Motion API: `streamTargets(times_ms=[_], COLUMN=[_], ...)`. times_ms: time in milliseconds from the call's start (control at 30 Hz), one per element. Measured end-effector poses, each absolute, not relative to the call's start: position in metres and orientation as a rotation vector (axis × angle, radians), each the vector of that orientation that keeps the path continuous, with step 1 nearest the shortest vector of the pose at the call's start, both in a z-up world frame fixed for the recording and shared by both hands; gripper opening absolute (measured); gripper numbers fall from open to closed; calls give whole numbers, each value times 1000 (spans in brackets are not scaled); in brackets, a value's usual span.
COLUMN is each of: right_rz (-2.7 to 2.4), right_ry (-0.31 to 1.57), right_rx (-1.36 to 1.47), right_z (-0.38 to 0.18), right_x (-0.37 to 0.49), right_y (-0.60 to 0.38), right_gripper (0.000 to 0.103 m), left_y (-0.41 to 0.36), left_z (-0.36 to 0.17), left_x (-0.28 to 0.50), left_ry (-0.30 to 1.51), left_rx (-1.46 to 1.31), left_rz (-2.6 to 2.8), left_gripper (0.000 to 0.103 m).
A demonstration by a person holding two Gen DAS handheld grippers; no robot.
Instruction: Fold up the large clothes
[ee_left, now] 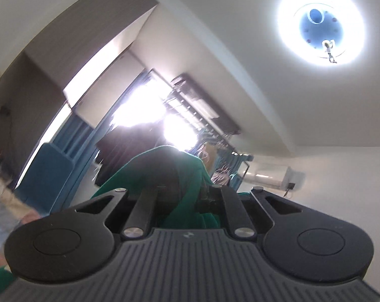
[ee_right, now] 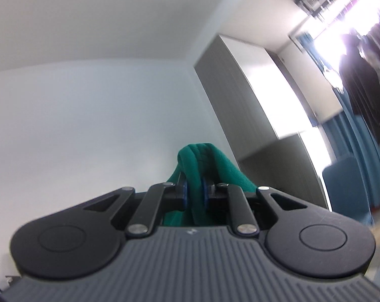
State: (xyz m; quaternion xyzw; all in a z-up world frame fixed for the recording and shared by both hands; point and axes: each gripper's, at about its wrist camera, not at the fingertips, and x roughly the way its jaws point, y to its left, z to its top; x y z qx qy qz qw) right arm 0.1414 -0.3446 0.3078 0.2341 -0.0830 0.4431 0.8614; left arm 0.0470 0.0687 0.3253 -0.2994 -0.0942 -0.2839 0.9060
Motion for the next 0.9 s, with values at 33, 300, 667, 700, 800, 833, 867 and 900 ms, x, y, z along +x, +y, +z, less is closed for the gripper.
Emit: streamTargets(times_ms=[33,300,667,700,800,833,867,900], right_rz=[930,855,689,681,649,641,634,624], right_ry=[-189,-252,48,78,166,190,211,229], right_rx=[484,413,308,313,291,283,276,271], right_z=[324,416,258,236,172,151,131,108], right_x=[142,175,337,355,406,424,441,463], right_y=[-346,-352,-312,-308,-290,-282,-275,-268], right_gripper=[15,15,15,15,15,15,15,15], left_y=[66,59,62,65,78,83,90,97], left_z=[344,430,250,225,154,132,108,82], left_x=[47,85,268,292,361,383,409,435], left_ry=[-207,-220,90,127,222,247,272,295], left_rx=[-611,-596,-555,-564,-568,-578,-594,-613], left_rz=[-591,-622,-424,-407,-351,-340,-333,-329], left_gripper=[11,12,12,12,12,12,12,12])
